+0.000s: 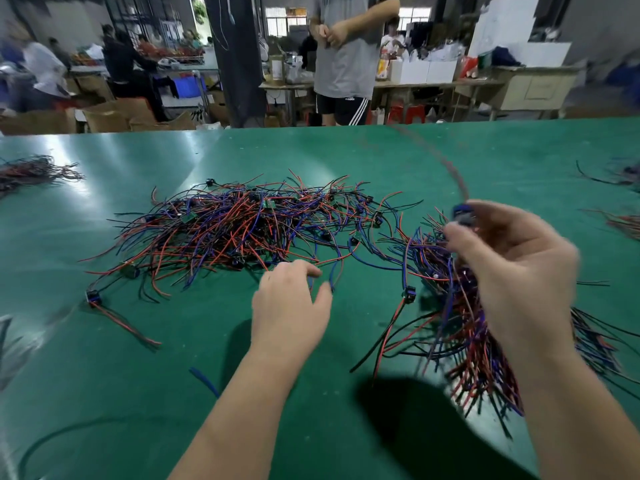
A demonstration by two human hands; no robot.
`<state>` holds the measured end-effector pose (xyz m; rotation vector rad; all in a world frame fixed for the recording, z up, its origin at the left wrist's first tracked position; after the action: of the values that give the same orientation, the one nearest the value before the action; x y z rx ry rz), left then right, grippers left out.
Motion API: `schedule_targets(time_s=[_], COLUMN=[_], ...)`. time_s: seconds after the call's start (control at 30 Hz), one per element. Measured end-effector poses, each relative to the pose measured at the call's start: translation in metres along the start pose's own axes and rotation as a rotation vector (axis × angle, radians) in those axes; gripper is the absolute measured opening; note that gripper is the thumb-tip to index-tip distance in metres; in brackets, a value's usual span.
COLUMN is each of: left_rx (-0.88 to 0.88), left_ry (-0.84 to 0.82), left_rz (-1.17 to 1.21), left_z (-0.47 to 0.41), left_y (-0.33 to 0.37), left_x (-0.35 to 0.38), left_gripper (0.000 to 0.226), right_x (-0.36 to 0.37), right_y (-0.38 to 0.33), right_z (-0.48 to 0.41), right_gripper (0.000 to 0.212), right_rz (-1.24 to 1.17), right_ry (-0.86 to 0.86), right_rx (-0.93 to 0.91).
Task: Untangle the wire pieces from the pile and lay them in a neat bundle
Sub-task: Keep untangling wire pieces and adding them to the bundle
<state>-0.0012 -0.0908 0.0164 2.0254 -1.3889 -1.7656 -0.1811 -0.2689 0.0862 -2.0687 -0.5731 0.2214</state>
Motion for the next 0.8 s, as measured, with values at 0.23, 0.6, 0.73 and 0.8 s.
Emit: schedule_targets(time_s=[0.23, 0.6, 0.73, 0.8], left_rx=[-0.090, 0.413, 0.505, 0.492], left_ry=[-0.098, 0.149, 0.099, 0.100], left_rz=[-0.306, 0.278, 0.330, 0.387], left_z=[-0.001, 0.021, 0.032, 0.033], left_y=[-0.025, 0.057, 0.075, 0.076], left_x=[0.021, -0.020, -0.016, -0.017], left_gripper=[0.024, 0.021, 0.024, 0.025], right_x=[-0.033, 0.054, 0.067, 0.064], right_y=[0.023, 0.029, 0.028, 0.029], right_z=[-0.013, 0.025, 0.032, 0.030], right_gripper=[0.044, 0.006, 0.019, 0.013], right_rz=[0.552, 0.079, 0.031, -0.071], right_ry=[0.158, -0.422, -0.511, -0.455], right_rx=[0.125, 0.314, 0.267, 0.299])
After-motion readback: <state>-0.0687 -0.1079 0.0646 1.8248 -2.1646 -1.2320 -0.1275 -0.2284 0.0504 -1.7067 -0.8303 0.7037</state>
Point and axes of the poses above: each hand's wrist, its own z-axis away from the middle knuckle, its own x-axis out of the palm, y = z × x, the point moved 9 cm from there along -z, towards the middle knuckle, and after that the axes turned 2 degrees about z, right-handed, at the moved point
